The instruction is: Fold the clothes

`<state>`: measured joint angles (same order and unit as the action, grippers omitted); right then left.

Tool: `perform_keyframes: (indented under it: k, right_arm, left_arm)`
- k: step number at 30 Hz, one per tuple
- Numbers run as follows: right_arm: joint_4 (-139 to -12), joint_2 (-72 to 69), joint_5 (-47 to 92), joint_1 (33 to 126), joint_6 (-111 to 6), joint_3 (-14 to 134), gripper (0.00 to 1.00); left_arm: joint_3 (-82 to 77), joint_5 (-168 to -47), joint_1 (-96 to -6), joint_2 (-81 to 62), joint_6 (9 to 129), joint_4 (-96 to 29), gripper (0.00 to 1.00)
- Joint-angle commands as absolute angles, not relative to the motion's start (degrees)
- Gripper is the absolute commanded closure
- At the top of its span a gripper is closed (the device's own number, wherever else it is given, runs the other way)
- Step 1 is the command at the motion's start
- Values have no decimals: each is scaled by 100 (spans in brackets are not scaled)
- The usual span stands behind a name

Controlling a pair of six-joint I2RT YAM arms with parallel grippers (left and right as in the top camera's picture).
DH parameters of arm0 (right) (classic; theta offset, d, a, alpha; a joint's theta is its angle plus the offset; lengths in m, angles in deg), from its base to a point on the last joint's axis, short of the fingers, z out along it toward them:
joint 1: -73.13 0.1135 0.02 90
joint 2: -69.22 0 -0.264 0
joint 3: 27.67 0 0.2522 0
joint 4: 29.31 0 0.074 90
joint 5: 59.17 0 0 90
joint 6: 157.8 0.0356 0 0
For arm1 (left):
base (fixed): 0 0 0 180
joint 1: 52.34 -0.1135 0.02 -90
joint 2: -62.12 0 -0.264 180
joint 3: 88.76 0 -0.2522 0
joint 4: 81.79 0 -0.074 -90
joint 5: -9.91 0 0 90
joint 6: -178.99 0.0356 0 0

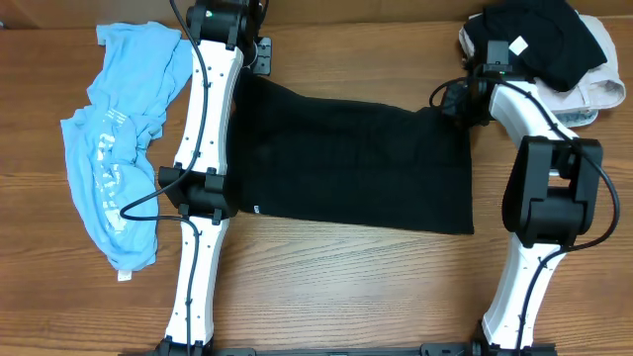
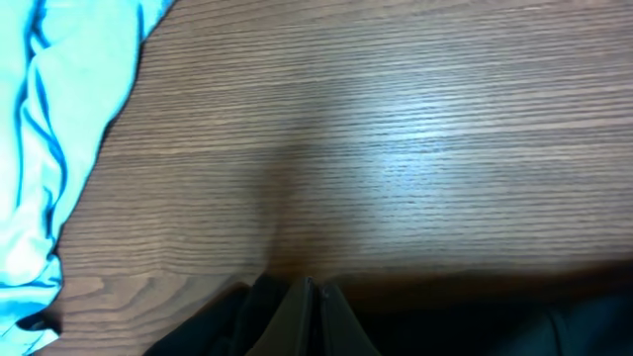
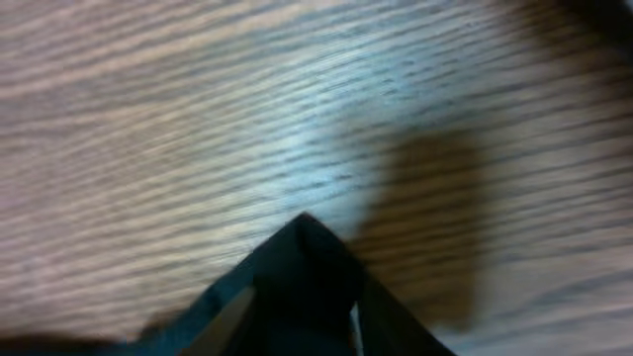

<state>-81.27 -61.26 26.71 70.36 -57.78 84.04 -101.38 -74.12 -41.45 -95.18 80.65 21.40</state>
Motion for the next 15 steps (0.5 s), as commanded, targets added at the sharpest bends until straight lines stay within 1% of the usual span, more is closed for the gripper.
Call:
perform_keyframes:
  k: [1,2,3,9,15]
  right_arm:
    - [-8070,-6333,2629,7207,-5776,8395,78]
    - [-8065,-6333,2627,7207,-5771,8404,92]
    - [-8100,-6333,2631,7205,-5760,8439,96]
    - [-9086,-6303,2623,7058,-5760,9357,96]
    - [-10625,-6279,2627,6885,-5784,11103,96]
  left_arm:
    - [-10252,-7066,-4114,-9286,7952,2168,96]
    - [-10252,-7027,-4114,-9286,7954,2168,96]
    - [-10252,-6968,-4116,-9286,7952,2166,96]
    - [-10254,-6638,-4121,-9266,7954,2028,96]
    - [-10254,-6638,-4121,-9166,7954,2022,96]
